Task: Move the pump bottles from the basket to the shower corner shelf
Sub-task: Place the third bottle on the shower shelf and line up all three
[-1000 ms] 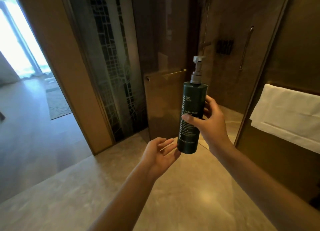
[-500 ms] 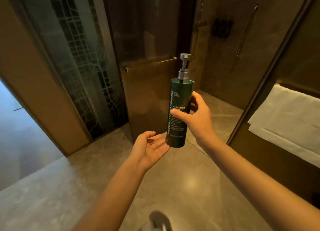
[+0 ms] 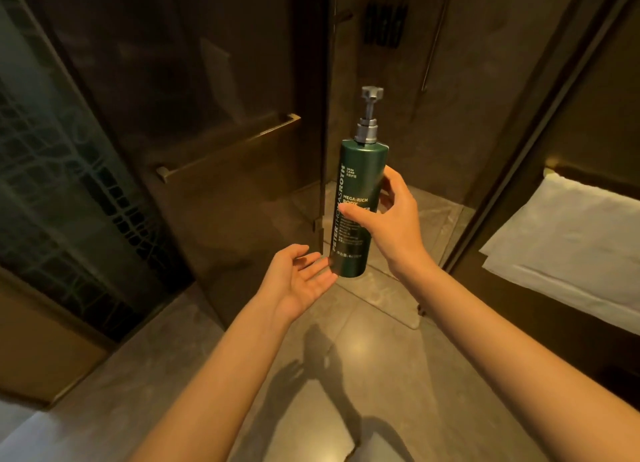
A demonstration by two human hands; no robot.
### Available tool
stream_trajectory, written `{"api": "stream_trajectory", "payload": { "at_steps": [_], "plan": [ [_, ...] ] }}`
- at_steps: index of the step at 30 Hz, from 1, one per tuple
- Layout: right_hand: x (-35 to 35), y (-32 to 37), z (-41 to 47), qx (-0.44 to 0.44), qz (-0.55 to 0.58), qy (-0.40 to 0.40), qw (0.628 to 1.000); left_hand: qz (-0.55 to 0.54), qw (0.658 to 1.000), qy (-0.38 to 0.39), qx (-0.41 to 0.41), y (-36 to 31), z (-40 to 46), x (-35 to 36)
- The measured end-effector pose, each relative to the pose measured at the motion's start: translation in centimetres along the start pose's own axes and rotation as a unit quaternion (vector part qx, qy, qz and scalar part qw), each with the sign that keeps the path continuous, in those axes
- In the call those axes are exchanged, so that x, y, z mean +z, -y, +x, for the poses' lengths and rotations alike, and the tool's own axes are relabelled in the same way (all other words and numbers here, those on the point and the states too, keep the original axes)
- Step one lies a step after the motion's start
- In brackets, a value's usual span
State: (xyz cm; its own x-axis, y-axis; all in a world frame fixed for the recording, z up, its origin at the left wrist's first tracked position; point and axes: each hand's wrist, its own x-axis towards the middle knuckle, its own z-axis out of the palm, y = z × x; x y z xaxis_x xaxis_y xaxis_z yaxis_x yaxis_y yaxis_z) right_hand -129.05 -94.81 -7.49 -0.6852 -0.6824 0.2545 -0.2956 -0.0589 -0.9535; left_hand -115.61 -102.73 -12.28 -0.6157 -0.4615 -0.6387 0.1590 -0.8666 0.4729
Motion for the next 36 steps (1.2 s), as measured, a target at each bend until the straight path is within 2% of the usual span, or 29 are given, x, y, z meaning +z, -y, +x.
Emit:
{"api": "stream_trajectory", "payload": {
  "at_steps": [5,11,15,21,24,30,36],
  "plan": [
    [-0.7,-5.8,8.3,0.027,0.024,-0.031,0.999,0.006,0.999,-0.002,-0.05,-3.2,9.3,3.2],
    [-3.0,-8.1,22.7,0.021,0.038,-0.052,0.998,0.022,0.999,0.012,-0.039,-9.7,19.5,12.1],
    [-3.6,-9.0,31.2,0.016,0.031,-0.036,0.999,0.007,0.999,0.027,-0.032,-13.4,24.9,16.4],
    [-2.5,-14.6,40.3,0.056,0.041,-0.023,0.997,-0.008,0.999,-0.004,-0.045,-17.1,33.6,19.6],
    [-2.2,-17.0,46.4,0.072,0.046,-0.044,0.995,0.003,0.999,0.001,-0.054,-19.9,39.1,22.0],
    [-2.9,-18.8,59.4,0.042,0.022,-0.1,0.994,0.025,0.997,0.034,-0.066,-27.1,49.8,29.4],
    [-4.4,-21.9,67.4,0.056,0.008,-0.135,0.989,0.058,0.992,0.036,-0.104,-30.4,57.2,34.6]
  ]
}}
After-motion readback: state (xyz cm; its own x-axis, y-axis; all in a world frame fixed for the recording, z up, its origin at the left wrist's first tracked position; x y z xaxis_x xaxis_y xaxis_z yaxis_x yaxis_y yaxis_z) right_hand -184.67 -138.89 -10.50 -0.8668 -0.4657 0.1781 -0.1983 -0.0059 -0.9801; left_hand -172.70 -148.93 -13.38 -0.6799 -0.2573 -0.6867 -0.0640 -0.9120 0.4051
